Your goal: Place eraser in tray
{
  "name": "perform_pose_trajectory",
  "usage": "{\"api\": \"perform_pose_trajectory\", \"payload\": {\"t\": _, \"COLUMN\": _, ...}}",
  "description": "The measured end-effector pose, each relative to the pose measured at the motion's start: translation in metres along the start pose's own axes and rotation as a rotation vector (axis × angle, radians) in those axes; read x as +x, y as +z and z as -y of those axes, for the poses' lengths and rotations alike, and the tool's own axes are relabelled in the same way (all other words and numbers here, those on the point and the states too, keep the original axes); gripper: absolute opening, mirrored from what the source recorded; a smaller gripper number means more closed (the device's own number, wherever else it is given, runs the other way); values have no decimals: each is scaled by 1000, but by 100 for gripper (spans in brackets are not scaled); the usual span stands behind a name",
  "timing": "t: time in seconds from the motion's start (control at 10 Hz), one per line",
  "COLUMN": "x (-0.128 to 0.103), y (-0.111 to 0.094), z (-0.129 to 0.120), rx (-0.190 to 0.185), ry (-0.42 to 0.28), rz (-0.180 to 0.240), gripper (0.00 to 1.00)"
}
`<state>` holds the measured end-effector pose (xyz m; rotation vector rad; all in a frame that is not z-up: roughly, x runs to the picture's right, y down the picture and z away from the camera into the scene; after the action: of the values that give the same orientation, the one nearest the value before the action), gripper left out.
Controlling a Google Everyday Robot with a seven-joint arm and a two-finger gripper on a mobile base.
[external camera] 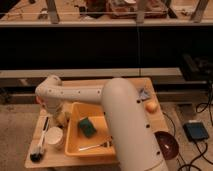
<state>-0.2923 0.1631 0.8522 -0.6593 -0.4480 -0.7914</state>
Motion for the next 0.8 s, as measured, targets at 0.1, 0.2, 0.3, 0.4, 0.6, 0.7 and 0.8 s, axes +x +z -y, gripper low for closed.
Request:
{"api": "perform_pose_trajectory", "payload": {"t": 0.1, "x": 0, "y": 2, "z": -1, "rx": -8, "ry": 4, "rz": -5, "gripper": 60}}
{"api": "perform_pose_trajectory", "payload": {"t": 0.2, "x": 1, "y": 4, "z": -2, "rx": -12, "ry": 7, "rz": -6, "gripper": 52}}
{"api": "perform_pose_trajectory", "payload": {"t": 0.3, "x": 2, "y": 7, "z": -3, "rx": -15, "ry": 11, "rz": -5, "gripper": 40}}
{"api": "perform_pose_trajectory", "payload": {"t": 0.4, "x": 3, "y": 9, "z": -3, "rx": -13, "ry": 15, "rz": 0, "gripper": 30}}
{"api": "perform_pose_trajectory", "payload": {"t": 0.6, "x": 4, "y": 11, "z": -5, "rx": -3, "ry": 36, "rz": 18, "gripper": 12}}
{"api": "perform_pose_trajectory", "payload": {"t": 0.7, "x": 9, "y": 7, "z": -9, "rx": 3, "ry": 57, "rz": 10, "gripper": 2}}
{"api": "perform_pose_trajectory", "payload": {"t": 0.8, "x": 12, "y": 0, "z": -12, "rx": 8, "ry": 69, "rz": 1, "gripper": 0}}
